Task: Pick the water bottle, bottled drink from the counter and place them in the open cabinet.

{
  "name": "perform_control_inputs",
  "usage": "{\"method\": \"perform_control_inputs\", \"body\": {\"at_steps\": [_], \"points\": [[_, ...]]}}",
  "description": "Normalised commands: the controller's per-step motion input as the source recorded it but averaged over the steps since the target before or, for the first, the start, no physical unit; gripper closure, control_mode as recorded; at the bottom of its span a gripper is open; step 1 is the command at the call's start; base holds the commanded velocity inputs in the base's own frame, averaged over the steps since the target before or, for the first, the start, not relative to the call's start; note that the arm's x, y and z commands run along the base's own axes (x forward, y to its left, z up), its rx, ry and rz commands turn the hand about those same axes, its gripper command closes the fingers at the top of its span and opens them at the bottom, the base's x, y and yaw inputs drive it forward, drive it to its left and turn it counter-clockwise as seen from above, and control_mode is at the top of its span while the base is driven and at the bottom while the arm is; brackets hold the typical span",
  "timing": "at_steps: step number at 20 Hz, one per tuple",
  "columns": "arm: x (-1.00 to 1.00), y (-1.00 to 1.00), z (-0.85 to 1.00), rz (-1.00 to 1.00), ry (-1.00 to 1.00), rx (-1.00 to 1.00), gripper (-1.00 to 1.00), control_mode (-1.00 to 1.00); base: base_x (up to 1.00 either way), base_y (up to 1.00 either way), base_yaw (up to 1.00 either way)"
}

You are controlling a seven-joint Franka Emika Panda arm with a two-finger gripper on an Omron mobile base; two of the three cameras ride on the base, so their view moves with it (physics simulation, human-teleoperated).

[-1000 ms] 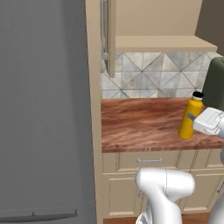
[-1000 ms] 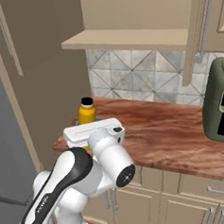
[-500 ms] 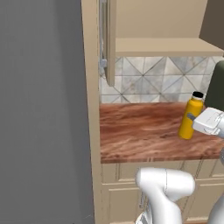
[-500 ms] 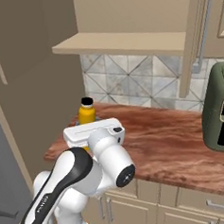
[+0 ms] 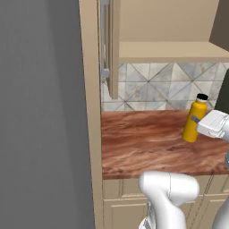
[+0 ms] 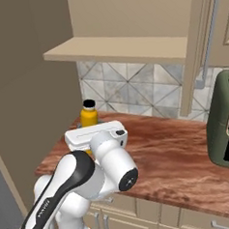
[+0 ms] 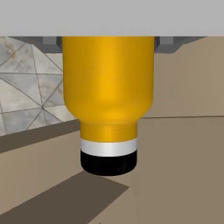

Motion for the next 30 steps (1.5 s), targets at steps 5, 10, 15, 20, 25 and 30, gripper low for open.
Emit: {"method": "perform_control_inputs", "body": {"at_steps": [5, 10, 15, 20, 25, 30], "points": [[0.00, 0.00, 0.00, 0.00, 0.00, 0.00, 1.00, 1.00, 0.27, -0.29, 0.00], [0.00, 0.00, 0.00, 0.00, 0.00, 0.00, 1.00, 1.00, 0.15, -0.18, 0.00], [0.00, 0.00, 0.00, 0.00, 0.00, 0.00, 1.00, 1.00, 0.06, -0.03, 0.00], [0.00, 0.00, 0.00, 0.00, 0.00, 0.00, 1.00, 1.00, 0.01, 0.00, 0.00], [0.00, 0.00, 0.00, 0.00, 0.00, 0.00, 1.00, 1.00, 0.00, 0.00, 0.00], [0.00, 0.00, 0.00, 0.00, 0.00, 0.00, 1.00, 1.00, 0.00, 0.00, 0.00]]}}
